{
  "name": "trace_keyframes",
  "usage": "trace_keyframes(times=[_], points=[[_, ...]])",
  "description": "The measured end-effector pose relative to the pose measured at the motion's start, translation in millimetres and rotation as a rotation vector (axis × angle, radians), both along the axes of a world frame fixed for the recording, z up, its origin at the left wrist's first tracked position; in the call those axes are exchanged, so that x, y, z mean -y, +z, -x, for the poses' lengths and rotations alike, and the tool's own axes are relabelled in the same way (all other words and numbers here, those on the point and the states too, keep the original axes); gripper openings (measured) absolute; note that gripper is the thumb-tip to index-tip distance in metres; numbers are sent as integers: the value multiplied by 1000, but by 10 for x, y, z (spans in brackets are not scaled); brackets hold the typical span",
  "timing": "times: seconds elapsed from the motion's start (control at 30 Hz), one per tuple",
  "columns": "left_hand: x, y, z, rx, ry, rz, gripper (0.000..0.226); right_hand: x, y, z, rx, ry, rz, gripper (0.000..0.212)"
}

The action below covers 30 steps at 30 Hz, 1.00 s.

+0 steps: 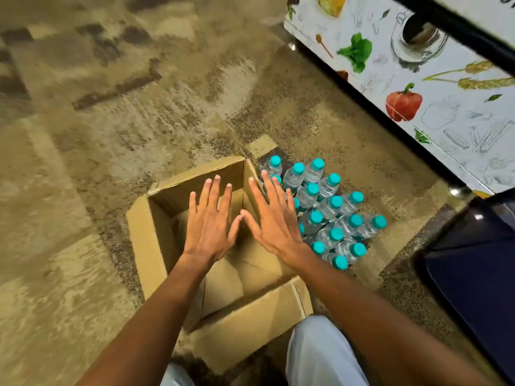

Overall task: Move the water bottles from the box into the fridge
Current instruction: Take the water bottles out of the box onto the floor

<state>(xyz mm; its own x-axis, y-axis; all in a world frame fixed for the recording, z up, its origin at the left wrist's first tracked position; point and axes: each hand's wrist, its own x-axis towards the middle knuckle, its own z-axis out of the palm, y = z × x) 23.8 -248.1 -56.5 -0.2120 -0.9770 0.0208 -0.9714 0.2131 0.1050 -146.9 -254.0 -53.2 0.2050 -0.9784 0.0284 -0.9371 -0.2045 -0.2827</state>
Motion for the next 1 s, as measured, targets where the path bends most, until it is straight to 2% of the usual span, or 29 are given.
trace_keyframes(times=[0.17, 0.57, 1.0], points=[[186, -98, -52, 13, -26, -70, 72, 120, -118, -30, -42, -37, -111, 74], [94, 219, -27, 97, 5, -314, 78, 119, -4, -120, -209, -12, -240, 72], [-150, 55, 45, 90, 36, -297, 76, 131, -23, -68, -217, 8, -192, 80]])
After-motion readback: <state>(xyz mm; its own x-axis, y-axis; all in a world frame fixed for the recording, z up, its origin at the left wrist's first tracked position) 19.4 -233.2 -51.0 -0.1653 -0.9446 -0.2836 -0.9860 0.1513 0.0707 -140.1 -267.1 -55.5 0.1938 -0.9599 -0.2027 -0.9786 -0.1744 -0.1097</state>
